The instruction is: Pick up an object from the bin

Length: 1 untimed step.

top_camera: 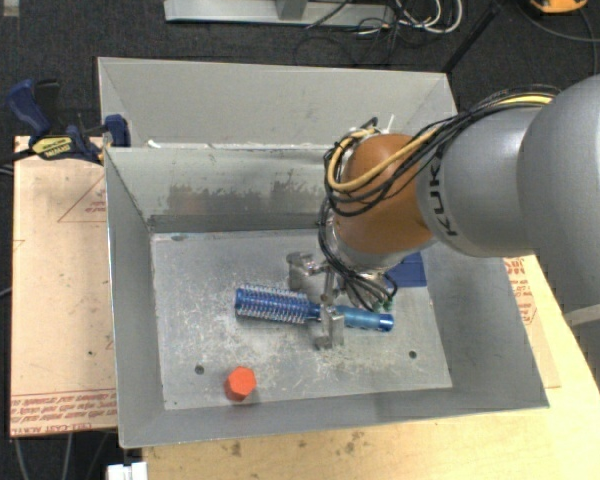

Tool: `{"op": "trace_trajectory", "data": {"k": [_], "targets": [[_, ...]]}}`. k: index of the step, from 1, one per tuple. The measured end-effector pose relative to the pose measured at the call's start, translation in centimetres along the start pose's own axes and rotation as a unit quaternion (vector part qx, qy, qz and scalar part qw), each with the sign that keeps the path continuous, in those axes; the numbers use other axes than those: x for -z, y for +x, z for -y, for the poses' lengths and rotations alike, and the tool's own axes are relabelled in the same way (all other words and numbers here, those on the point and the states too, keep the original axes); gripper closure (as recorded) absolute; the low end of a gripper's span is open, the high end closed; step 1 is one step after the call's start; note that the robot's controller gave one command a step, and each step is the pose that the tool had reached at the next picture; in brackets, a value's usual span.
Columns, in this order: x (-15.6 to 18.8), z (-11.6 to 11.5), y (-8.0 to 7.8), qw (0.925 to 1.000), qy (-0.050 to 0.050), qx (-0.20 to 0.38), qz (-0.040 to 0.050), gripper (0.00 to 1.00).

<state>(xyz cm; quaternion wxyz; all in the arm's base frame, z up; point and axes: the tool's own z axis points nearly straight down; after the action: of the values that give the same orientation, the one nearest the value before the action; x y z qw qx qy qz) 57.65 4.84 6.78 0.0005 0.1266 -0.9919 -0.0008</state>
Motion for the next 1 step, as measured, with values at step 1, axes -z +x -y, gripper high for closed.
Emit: {"op": "trace_trajectory", "data": {"k": [1], "targets": [[0.08, 0.0, -0.03, 1.0, 0.0, 0.0, 0.0006, 1.0]]}}
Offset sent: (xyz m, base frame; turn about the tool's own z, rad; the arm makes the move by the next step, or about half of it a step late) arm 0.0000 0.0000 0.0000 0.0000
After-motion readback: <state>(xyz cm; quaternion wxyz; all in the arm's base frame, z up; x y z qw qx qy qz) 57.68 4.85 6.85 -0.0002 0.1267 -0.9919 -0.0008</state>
